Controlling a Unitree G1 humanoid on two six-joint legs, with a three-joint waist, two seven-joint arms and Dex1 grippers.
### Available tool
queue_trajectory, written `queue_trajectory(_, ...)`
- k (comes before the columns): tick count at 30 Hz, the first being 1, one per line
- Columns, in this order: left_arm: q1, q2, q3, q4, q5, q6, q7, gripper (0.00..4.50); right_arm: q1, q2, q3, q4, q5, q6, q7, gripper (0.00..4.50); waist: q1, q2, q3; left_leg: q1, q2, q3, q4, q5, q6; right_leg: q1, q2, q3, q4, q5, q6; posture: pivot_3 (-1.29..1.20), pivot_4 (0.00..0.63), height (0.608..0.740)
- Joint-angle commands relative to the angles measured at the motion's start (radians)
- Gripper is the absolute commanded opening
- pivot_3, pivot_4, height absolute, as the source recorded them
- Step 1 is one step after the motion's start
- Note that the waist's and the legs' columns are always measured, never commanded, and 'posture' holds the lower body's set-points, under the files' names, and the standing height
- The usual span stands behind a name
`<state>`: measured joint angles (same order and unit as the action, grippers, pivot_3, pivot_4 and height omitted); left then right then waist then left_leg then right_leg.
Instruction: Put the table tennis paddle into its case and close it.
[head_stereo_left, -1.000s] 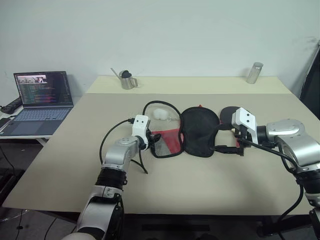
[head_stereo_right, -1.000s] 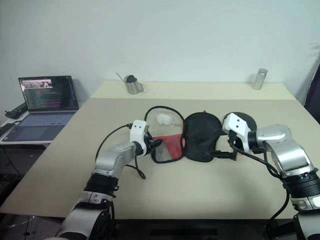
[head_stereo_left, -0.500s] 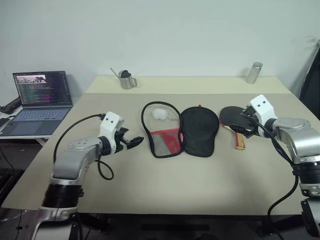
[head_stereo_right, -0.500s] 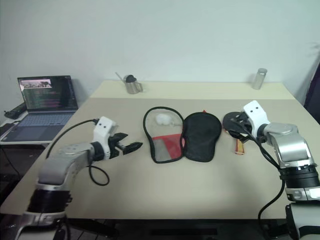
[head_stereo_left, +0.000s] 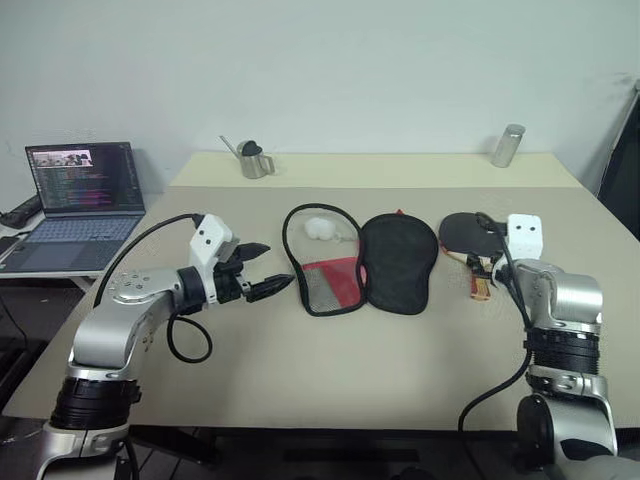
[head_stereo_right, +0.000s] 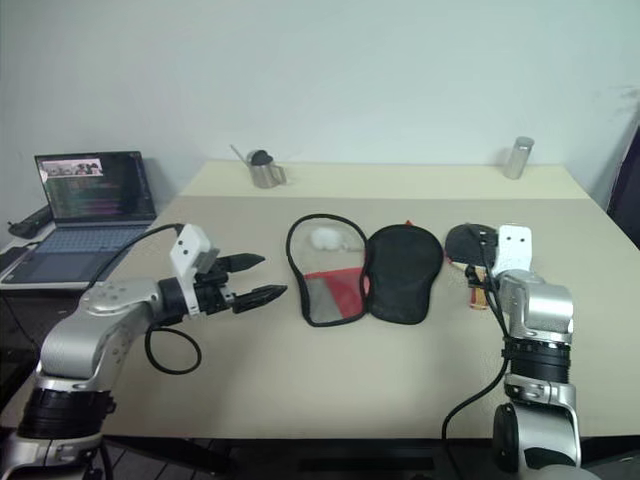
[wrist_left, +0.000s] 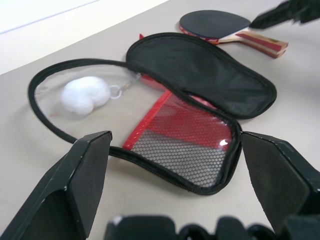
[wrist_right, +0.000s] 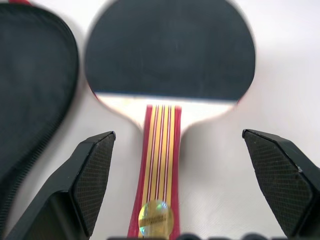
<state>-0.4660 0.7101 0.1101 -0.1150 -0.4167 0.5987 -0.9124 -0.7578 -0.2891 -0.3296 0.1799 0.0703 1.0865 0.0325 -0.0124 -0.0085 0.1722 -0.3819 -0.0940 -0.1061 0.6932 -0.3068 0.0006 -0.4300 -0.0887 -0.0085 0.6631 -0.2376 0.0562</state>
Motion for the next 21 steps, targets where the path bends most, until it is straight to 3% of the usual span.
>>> queue_trajectory(1,-0.025,-0.004,0.006,-0.025,-0.013,-0.022,0.005,4.43,-0.052,0.023,0.014,0.104,-0.008,-0.124,-0.046,4.5,-0.008,0.0,0.0,0.0,0.0,0.0,0.0,0.0,0.0,0.0,0.0,0.0,0.0,0.0,0.0,0.0,0.15,0.74)
queue_trajectory(8,-0.039,-0.009,-0.001,-0.028,-0.014,-0.018,0.014,4.43,-0.181,0.062,0.016,0.461,-0.012,-0.37,-0.127,4.5,-0.024,0.0,0.0,0.001,0.0,0.001,0.0,0.0,0.0,0.0,0.0,0.001,0.0,0.0,0.0,0.0,0.15,0.74)
queue_trajectory(11,-0.041,-0.009,0.001,-0.036,-0.016,-0.014,0.02,4.5,-0.211,0.06,0.02,0.557,-0.012,-0.449,-0.144,3.87,-0.026,0.0,0.0,0.001,0.001,0.001,-0.001,0.0,0.0,0.0,0.001,0.001,0.0,0.0,0.0,0.0,0.15,0.74)
queue_trajectory(14,-0.031,-0.007,0.008,-0.046,-0.016,-0.016,0.031,4.5,-0.226,0.06,0.015,0.608,-0.001,-0.489,-0.159,2.95,-0.033,-0.003,-0.002,0.003,0.001,0.001,0.0,0.0,0.0,0.003,0.001,0.001,0.0,0.001,-0.001,0.0,0.15,0.74)
queue_trajectory(20,-0.015,0.001,0.02,-0.054,-0.017,-0.016,0.049,4.5,-0.241,0.056,0.015,0.635,0.01,-0.516,-0.182,1.28,-0.036,-0.003,-0.002,0.018,0.001,0.001,-0.002,-0.001,0.002,0.016,0.002,0.002,-0.001,0.002,-0.002,0.0,0.15,0.74)
queue_trajectory(21,-0.013,0.0,0.022,-0.056,-0.017,-0.014,0.054,4.5,-0.244,0.057,0.014,0.628,0.013,-0.516,-0.188,1.17,-0.036,-0.003,-0.002,0.018,0.001,0.0,-0.002,-0.002,0.004,0.016,0.002,0.001,0.0,0.002,-0.002,0.0,0.15,0.74)
